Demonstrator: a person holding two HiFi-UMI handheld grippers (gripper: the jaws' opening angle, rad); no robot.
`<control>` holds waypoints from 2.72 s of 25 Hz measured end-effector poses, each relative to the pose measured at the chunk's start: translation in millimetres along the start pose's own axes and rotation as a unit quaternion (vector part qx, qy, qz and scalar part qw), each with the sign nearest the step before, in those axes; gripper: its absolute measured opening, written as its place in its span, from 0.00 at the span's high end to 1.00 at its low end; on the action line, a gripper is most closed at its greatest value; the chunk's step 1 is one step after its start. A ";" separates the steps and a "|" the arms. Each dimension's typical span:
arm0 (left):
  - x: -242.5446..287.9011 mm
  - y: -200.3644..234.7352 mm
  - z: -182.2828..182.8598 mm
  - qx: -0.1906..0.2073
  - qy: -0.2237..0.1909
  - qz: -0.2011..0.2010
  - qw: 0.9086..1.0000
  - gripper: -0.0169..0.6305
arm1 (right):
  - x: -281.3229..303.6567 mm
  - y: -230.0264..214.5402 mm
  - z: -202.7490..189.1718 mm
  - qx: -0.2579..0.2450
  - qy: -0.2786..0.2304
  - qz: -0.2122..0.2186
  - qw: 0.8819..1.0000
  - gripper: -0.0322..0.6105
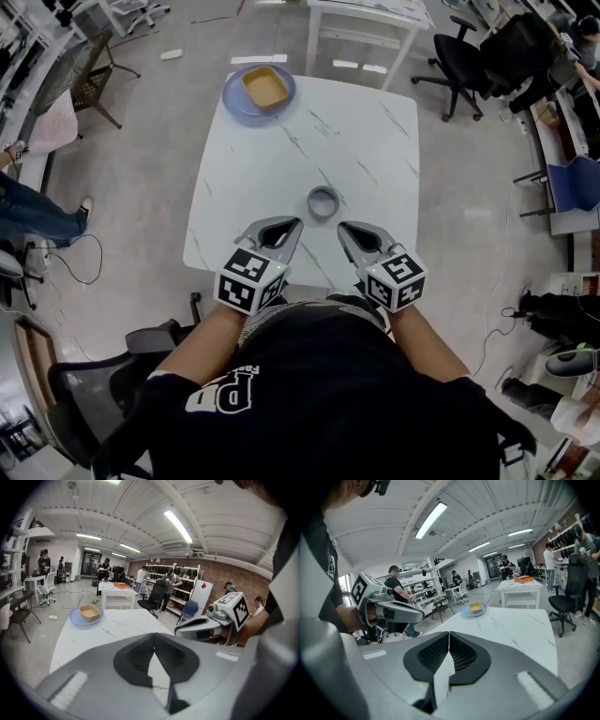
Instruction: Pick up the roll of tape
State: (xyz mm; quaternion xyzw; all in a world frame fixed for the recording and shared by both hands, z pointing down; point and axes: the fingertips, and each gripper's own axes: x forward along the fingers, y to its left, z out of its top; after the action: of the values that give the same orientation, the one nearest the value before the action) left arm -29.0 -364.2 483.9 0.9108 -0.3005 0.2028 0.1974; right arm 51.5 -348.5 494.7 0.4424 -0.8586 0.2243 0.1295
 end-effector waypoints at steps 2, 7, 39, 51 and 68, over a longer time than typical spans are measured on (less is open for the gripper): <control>-0.2 0.1 -0.9 -0.001 -0.001 0.001 1.000 0.88 | 0.3 1.1 0.2 -0.006 0.001 0.001 1.000 0.95; -1.3 -0.2 -3.7 -0.001 -0.003 0.006 1.000 0.88 | -2.0 3.4 2.8 -0.013 -0.005 0.007 1.000 0.95; -29.0 23.2 -17.8 -0.034 -0.022 0.053 0.998 0.88 | 40.1 -17.9 -19.2 -0.125 0.069 -0.001 0.990 0.90; -49.0 43.2 -49.8 -0.070 -0.014 0.087 0.994 0.88 | 93.2 -30.1 -96.2 -0.241 0.215 0.018 0.946 0.90; -72.6 57.1 -72.3 -0.093 -0.010 0.114 0.989 0.88 | 137.0 -49.9 -150.8 -0.299 0.333 0.037 0.894 0.89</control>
State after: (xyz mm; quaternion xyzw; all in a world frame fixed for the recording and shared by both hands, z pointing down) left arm -136.4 -337.8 522.7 0.8506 -0.4215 0.1860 0.2535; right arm 17.2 -394.6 696.5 0.2504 -0.8076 0.0956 0.5254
